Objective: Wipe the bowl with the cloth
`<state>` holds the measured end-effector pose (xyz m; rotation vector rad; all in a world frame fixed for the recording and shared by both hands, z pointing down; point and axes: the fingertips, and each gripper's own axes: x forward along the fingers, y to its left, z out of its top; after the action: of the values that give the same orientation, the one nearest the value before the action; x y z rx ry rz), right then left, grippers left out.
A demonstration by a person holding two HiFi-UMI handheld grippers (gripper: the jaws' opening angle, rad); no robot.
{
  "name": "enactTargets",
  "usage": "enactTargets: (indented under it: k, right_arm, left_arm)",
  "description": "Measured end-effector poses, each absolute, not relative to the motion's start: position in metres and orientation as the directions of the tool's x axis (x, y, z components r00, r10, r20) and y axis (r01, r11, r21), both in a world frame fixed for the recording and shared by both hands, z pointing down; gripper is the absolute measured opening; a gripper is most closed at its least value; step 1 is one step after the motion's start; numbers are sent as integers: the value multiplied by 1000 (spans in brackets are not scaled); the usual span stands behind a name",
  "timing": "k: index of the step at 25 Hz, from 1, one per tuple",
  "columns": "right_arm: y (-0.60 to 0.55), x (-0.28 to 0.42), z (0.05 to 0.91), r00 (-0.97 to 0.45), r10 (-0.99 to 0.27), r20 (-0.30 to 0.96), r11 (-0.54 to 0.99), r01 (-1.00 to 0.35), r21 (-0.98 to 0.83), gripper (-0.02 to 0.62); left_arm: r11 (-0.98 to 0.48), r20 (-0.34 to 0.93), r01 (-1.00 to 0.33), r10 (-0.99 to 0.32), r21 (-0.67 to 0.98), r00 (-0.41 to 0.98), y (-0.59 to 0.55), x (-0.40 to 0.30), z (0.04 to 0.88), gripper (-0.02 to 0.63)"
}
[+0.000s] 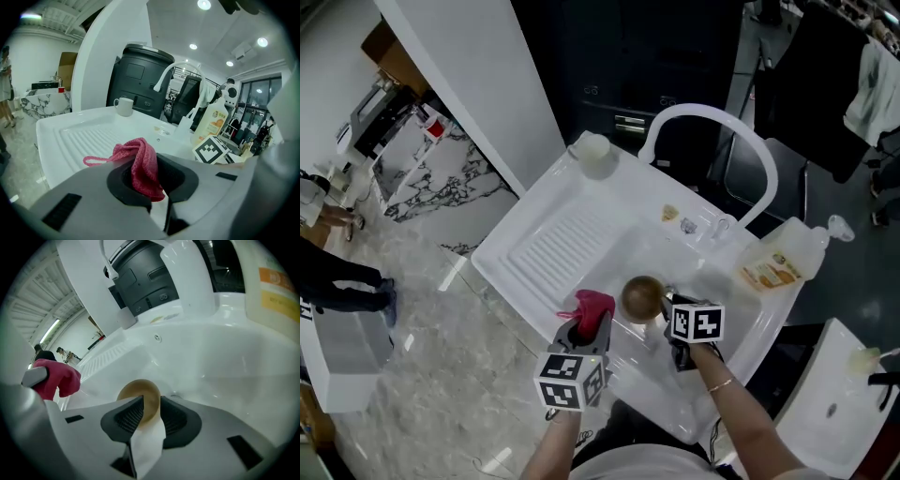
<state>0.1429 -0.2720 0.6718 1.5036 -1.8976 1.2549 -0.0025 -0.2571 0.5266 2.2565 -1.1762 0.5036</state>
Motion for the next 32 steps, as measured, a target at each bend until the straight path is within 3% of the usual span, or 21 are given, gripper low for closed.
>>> enactTargets:
  k: [15, 24, 32]
  right_arm:
    - [-282, 128, 736, -419, -427, 802, -55, -873, -485, 138]
    - [-285, 127, 735, -378, -430, 820, -62, -893, -445, 20]
    - [-279, 127, 705, -336, -468, 818, -52, -913, -404, 14]
  left_arm:
    - [-416, 594, -856, -618, 307, 514, -279, -13, 553, 46]
    - [-414, 595, -853, -613, 319, 520, -282, -14, 557, 46]
    - [-417, 577, -851, -626, 319, 524, -269, -20, 544, 46]
